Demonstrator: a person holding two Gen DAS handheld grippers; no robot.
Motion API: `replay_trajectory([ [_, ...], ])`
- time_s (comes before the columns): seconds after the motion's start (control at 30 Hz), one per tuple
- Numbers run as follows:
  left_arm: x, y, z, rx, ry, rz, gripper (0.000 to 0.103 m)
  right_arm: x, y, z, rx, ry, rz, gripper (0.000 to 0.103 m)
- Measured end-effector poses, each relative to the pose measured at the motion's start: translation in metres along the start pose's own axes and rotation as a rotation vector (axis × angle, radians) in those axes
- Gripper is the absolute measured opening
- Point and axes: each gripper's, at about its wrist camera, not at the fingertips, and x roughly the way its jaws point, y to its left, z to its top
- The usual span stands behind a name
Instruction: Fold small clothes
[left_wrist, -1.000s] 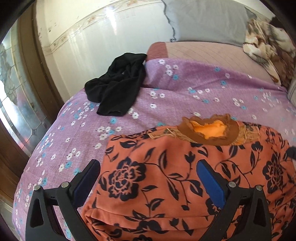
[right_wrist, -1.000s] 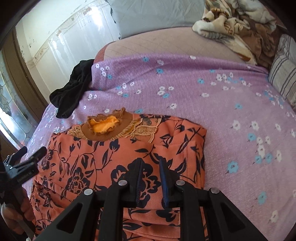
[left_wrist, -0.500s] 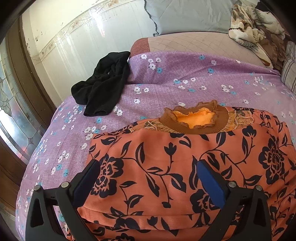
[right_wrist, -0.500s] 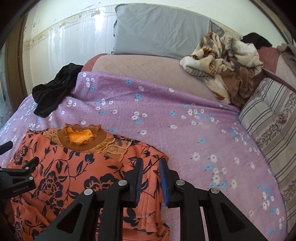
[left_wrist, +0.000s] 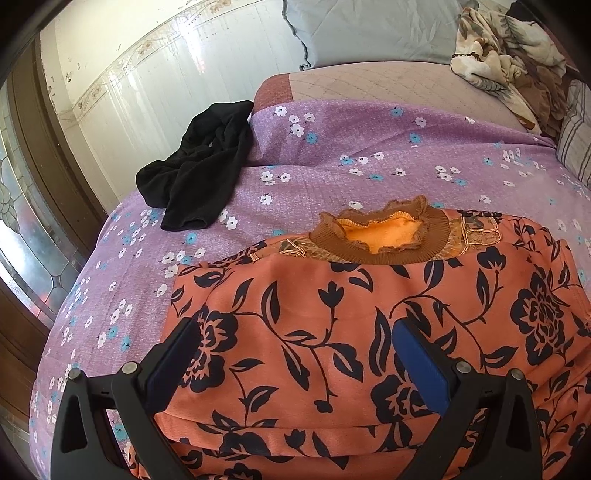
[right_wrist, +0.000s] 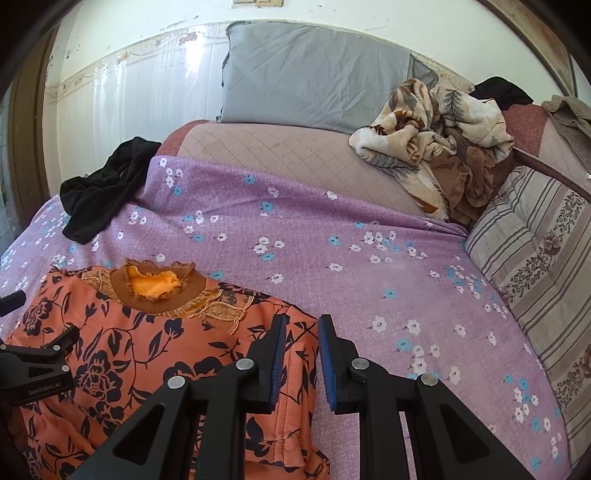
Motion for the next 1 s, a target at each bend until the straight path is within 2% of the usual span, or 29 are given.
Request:
replay_trajectory([
  [0.2, -0.002, -0.002, 0.0, 0.01, -0.009, -0.005, 0.103, -0.014, -0.016, 0.007, 0.03, -0.075, -0.056, 0.023],
  [0.6, 0.001, -0.005, -0.002, 0.027, -0.004, -0.007, 0.103, -0.011, -0.079, 0.01, 0.161, -0.057, -0.165, 0.024],
  [0.73, 0.001, -0.008, -0.004, 0.04, -0.003, -0.008, 0.103, -0.005, -0.095, 0.009, 0.205, -0.03, -0.166, 0.024],
  [0.83, 0.001, -0.01, -0.005, 0.045, -0.003, -0.012, 0.103, 0.005, -0.102, 0.005, 0.236, 0.022, -0.142, 0.024],
  [1.0, 0.002, -0.015, -0.007, 0.064, -0.003, -0.017, 0.103, 0.023, -0.089, -0.005, 0.203, 0.124, -0.095, 0.025],
])
